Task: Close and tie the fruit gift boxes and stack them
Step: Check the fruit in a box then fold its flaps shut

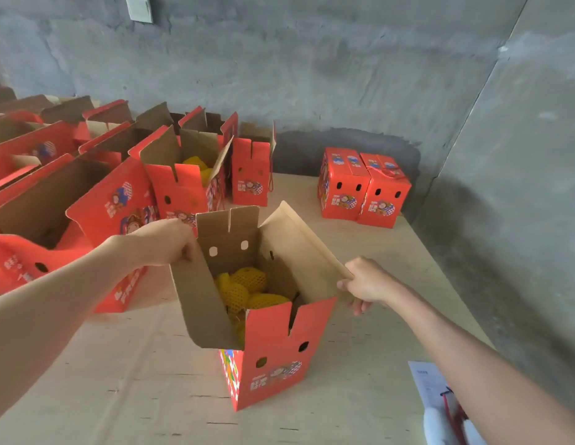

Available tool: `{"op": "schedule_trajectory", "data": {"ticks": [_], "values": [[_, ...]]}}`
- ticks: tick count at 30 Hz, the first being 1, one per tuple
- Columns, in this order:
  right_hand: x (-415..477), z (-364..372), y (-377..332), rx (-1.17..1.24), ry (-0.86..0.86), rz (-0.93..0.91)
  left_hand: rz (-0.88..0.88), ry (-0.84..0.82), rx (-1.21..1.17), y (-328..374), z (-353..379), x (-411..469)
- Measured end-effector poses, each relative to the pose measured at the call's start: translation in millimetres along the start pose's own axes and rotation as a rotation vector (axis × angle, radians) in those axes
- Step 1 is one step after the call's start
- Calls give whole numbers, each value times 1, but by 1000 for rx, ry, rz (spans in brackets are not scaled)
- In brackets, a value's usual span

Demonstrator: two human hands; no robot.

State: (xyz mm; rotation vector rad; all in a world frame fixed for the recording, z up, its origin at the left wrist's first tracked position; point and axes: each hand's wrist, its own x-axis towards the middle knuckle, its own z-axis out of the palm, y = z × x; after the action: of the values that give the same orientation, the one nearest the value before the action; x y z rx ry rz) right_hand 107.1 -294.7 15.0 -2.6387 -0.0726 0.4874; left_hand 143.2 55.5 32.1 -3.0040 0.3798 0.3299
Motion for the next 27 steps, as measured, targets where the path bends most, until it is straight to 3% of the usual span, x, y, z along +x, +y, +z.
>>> {"op": "schedule_trajectory", "data": {"ticks": [2, 7, 10, 13, 16, 21, 27], "values": [[5, -7, 9, -31, 23, -3, 35, 112, -32, 0, 6, -17], [22, -36, 11, -246, 83, -19, 172, 183, -198, 24, 4, -36], [26, -42, 14, -304, 219, -53, 220, 158, -407, 40, 6, -50], [25, -39, 23, -153, 348, -107, 280, 93, -242, 58, 8, -56], [18, -32, 40, 125, 398, -93, 301, 203, -69, 72, 8, -59], [14, -16, 52, 353, 383, -148, 417, 368, -241, 108, 13, -71], [8, 7, 59, 809, 178, -152, 409, 203, -376, 131, 19, -82]]}}
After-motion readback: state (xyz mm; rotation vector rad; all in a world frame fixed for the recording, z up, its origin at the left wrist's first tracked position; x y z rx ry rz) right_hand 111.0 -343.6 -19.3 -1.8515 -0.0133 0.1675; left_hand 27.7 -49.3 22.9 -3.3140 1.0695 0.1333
